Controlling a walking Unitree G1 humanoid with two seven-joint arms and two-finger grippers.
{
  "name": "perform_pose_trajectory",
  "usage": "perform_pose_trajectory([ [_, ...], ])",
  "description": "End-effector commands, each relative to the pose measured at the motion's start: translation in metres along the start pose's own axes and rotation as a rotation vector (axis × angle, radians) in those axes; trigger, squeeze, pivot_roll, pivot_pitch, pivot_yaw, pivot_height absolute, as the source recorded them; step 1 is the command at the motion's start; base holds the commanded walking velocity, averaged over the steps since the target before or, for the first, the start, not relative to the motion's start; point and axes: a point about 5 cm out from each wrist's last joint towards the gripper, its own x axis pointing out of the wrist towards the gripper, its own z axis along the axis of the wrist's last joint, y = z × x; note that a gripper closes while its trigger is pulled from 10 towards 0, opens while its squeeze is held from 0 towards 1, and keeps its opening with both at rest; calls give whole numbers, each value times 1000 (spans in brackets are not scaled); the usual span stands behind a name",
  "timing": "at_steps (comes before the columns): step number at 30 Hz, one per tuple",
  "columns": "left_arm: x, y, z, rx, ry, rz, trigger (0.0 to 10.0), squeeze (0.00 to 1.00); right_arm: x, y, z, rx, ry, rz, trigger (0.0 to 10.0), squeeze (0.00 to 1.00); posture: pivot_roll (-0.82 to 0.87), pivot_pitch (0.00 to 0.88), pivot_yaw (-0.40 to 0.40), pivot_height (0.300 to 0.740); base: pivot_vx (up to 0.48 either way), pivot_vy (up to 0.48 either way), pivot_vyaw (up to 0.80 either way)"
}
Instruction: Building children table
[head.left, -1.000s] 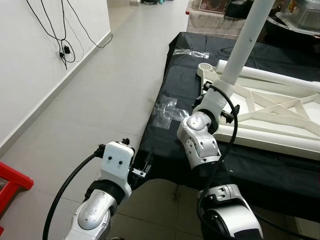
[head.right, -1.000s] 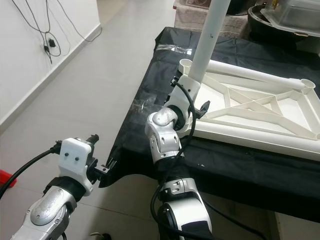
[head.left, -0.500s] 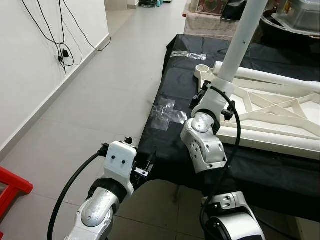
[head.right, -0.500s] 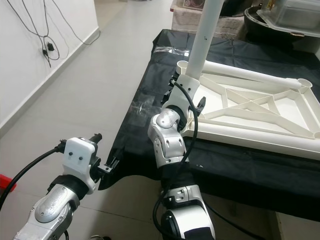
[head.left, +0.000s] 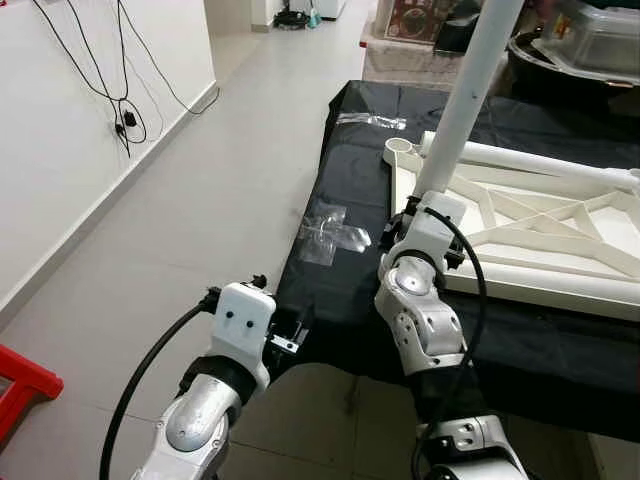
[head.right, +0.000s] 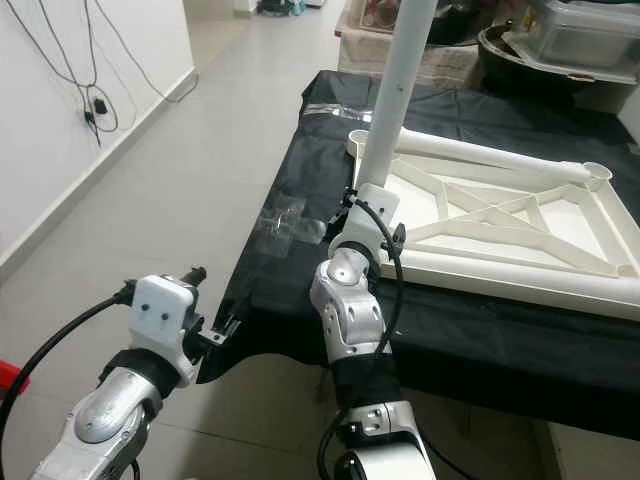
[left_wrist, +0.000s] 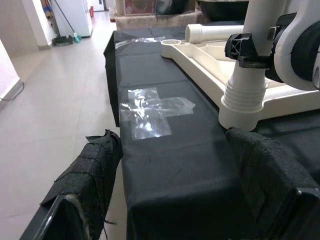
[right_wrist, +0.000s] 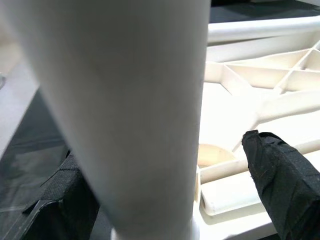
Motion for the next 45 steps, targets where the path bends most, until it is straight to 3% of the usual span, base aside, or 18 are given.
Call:
perform_pose_trajectory([
  [1,1,-1,0,2,-3,-1,10000,0,-7,4,-12,-2,48,32,10000,0,131,92,-55,740,0,0,0],
  [16,1,2,-4,7,-4,3,10000,0,-15,-2,-18,-40,76,137,10000,0,121,91,-52,740,0,0,0],
  [25,0,4,-8,8,9,6,10000,0,-26,-20,-30,-94,115,226,10000,0,115,90,-54,740,0,0,0],
  [30,-3,4,-13,6,30,15,10000,0,-34,-32,-38,-115,112,333,10000,0,109,83,-54,740,0,0,0],
  [35,-13,10,-30,9,104,73,10000,0,-54,-51,-55,-186,73,506,10000,0,108,74,-55,740,0,0,0],
  [40,-22,18,-42,6,156,136,10000,0,-65,-61,-59,-196,54,531,10000,0,103,62,-54,740,0,0,0],
  [45,-31,18,-48,-1,187,160,10000,0,-66,-73,-62,-222,62,508,10000,0,102,54,-60,740,0,0,0],
])
